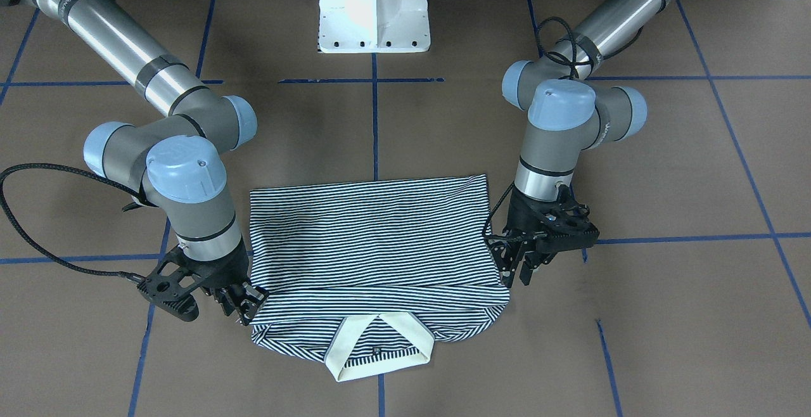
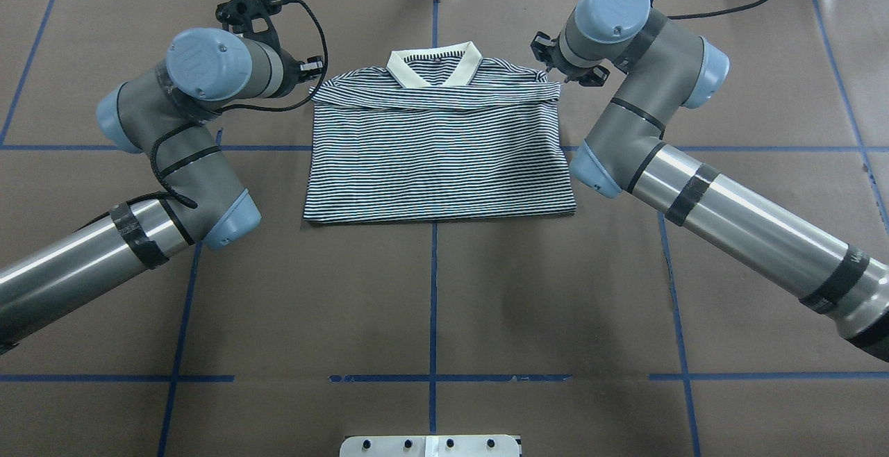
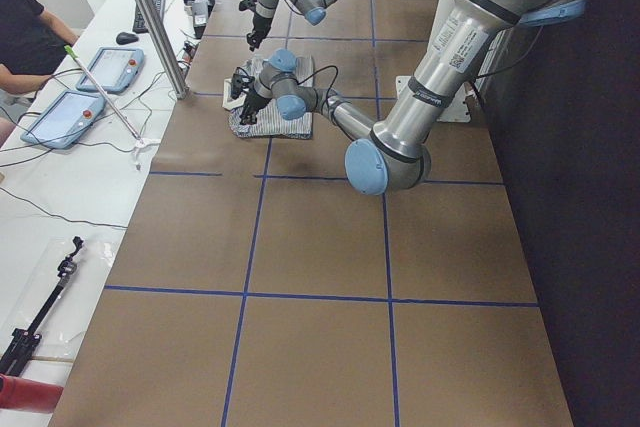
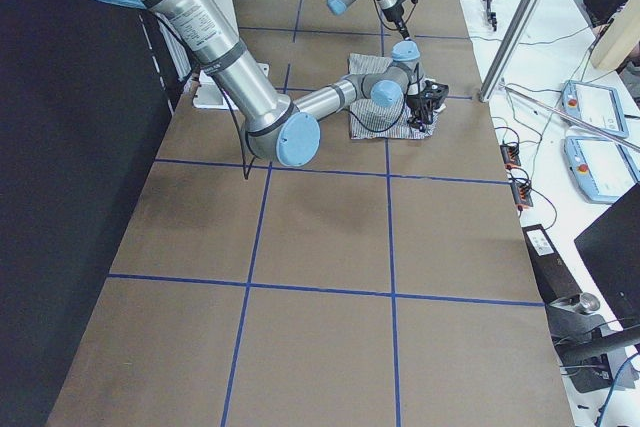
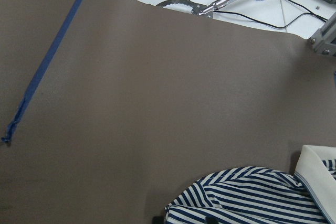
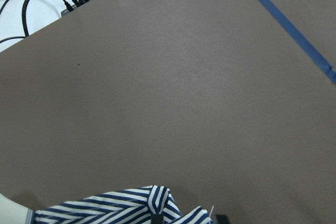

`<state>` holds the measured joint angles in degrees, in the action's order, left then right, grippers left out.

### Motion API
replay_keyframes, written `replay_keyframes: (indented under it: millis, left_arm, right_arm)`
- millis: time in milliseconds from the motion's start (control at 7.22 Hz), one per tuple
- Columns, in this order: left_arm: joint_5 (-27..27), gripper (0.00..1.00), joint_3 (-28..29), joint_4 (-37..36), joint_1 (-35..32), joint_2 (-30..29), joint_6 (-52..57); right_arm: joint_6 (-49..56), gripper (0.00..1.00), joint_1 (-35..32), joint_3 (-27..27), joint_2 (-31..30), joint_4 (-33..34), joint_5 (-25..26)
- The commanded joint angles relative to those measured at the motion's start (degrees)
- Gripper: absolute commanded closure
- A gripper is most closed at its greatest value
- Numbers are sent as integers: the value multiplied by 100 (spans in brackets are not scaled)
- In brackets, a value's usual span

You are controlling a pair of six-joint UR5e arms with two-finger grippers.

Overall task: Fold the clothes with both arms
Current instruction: 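Lay the hem down near the collar and open both grippers, then move the right gripper down to the folded edge nearest the robot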

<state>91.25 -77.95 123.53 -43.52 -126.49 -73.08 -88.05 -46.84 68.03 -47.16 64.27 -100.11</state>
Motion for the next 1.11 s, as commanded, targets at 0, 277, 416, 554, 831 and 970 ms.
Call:
replay_keyframes:
  millis: [0, 277, 416, 554, 831, 970]
  left_arm:
    - [59, 62, -384, 13, -51, 71, 13]
    - [60, 62, -563, 4, -52, 168, -4]
    - [60, 62, -563, 13, -52, 186, -5]
    - [60, 62, -555, 39, -52, 186, -5]
    - [51, 61, -563, 31, -43, 177, -39]
    - [51, 61, -563, 31, -43, 169, -40]
  right_arm:
    - [-115, 51, 17, 575, -282, -178, -96]
    - [-807, 45, 542, 2357, -1711, -178, -106]
    - [-1019, 43, 867, 2816, -2222, -196, 51]
    - [-1169, 42, 1070, 3021, -2514, -204, 122]
    - [-1188, 42, 1274, 2971, -2543, -240, 316]
    - [-1188, 40, 1379, 2909, -2500, -240, 334]
